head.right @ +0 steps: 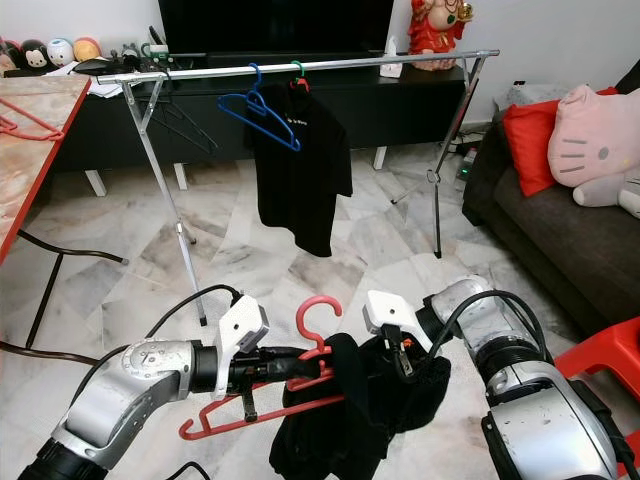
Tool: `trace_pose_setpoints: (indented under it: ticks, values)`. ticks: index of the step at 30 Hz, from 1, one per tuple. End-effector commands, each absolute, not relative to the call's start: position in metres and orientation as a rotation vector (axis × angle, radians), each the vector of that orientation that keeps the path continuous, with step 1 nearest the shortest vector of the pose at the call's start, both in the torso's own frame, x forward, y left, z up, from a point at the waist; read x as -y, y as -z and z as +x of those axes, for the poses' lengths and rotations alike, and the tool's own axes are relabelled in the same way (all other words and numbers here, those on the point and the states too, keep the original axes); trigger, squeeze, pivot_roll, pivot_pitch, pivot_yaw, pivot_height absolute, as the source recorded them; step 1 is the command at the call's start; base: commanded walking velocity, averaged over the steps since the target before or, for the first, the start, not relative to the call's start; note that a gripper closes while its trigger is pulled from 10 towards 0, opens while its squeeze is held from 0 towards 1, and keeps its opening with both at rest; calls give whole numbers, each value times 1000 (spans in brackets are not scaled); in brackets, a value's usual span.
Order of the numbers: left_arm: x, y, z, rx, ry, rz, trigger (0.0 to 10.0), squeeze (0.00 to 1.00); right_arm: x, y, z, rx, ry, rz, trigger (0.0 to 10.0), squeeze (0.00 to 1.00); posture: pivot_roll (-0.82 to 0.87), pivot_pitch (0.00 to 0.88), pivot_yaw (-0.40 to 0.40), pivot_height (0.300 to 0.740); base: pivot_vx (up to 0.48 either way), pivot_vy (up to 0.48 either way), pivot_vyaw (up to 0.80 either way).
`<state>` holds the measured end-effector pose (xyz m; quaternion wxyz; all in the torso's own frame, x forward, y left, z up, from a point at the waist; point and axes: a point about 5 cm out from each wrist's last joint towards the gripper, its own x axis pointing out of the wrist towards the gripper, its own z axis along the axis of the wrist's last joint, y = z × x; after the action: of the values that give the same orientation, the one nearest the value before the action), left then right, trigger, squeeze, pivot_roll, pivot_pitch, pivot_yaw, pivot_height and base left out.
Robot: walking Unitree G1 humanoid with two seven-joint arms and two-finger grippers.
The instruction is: Hang hanger
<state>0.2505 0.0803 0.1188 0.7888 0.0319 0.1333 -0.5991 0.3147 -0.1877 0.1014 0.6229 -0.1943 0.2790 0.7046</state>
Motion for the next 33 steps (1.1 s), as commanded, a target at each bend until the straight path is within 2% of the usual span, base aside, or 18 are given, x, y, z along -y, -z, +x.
trace_pose_setpoints:
  ticks: [1,13,14,15,26,29,33]
  values:
    - [-72,-135,252,-203,1328,82,10000,0,184,-107,319,-599,-1612,-435,0,0,72,0,-95,716,0,0,0]
    - [-69,-133,253,-210,1331,108,10000,0,183,-104,317,-603,-1626,-427,0,0,70,0,-95,716,0,0,0]
    - [-69,-133,253,-215,1333,109,10000,129,182,-103,316,-605,-1627,-427,0,0,70,0,-95,716,0,0,0]
    - [-69,-133,252,-219,1339,107,10000,1000,182,-102,315,-608,-1630,-427,0,0,70,0,-95,716,0,0,0]
    - [-71,-131,243,-250,1412,91,10000,1000,188,-95,311,-637,-1617,-435,0,0,69,0,-98,716,0,0,0]
    - [-79,-134,249,-231,1350,105,10000,1000,192,-94,310,-635,-1588,-422,0,0,69,0,-101,716,0,0,0]
    - [-104,-140,266,-184,1172,119,10000,1000,205,-90,309,-633,-1474,-412,0,0,68,0,-102,716,0,0,0]
